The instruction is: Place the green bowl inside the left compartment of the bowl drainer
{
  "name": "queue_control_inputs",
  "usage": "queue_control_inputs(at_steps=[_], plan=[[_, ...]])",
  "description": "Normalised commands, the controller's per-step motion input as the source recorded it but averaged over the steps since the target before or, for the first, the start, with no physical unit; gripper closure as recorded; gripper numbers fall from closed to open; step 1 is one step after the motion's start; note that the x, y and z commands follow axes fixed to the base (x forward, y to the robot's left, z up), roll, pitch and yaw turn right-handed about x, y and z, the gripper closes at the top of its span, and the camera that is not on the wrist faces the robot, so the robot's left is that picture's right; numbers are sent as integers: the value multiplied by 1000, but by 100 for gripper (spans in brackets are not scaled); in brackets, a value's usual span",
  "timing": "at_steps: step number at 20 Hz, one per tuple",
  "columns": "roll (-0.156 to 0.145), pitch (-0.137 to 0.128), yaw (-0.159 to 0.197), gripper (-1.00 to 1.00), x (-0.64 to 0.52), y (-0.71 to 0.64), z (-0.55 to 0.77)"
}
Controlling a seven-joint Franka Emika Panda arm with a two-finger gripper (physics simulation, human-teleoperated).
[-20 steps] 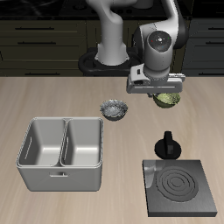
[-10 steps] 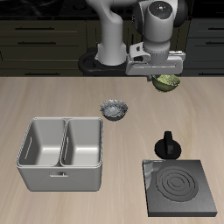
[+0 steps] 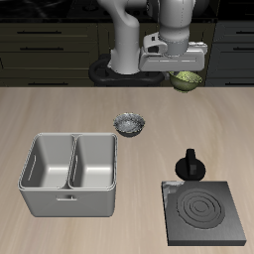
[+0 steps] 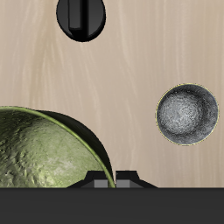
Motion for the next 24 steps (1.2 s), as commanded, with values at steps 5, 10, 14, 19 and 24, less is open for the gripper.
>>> queue_control_inputs(at_steps=[5, 10, 14, 19, 24], plan=[[-45, -16, 25, 100, 32, -288, 57], [-40, -10, 10, 100, -26, -340, 101], [-24, -24, 5, 100, -107, -284, 135], [-48, -14, 34, 100, -90, -380, 92], [-32, -32, 12, 100, -120, -450, 206]])
